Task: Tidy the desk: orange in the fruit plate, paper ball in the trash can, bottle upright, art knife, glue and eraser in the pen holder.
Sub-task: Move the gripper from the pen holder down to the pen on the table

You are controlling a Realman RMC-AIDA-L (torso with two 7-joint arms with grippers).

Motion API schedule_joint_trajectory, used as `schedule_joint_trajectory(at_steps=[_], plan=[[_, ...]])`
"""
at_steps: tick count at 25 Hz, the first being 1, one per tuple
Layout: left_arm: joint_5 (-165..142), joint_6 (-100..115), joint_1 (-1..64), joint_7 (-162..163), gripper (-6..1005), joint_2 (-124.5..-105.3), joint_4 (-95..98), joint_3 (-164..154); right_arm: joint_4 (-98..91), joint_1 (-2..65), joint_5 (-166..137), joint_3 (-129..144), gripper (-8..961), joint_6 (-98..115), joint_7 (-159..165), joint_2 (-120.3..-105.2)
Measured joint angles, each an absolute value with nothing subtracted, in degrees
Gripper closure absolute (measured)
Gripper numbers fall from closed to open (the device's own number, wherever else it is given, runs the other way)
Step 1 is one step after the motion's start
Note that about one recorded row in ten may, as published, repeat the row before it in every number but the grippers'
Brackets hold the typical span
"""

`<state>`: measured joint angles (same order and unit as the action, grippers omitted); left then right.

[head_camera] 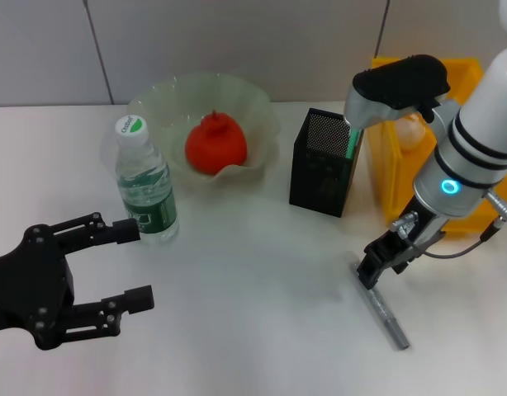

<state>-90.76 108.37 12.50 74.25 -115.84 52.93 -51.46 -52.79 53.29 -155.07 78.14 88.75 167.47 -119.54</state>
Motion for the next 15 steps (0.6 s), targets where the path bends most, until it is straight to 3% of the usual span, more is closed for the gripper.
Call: schedule_joint_trajectory(at_steps=[9,12,15], plan=[[-90.8,108.4,12.5,73.7,213,-116.38,52.9,-51.4,-46.7,54.9,-154.9,79.2,429,83.5,167.5,-119.63],[-90.8,108.3,12.4,73.4,213,-116.39,52.4,-51.3,-46.2,55.1,-154.9,79.8,540,82.7,167.5,-119.67],[-90.8,108.3,12.5,73.0,213,-116.38,52.0,-51.3,-45.1,55.5,-154.6,80.3,578,81.8,167.6,-119.76]])
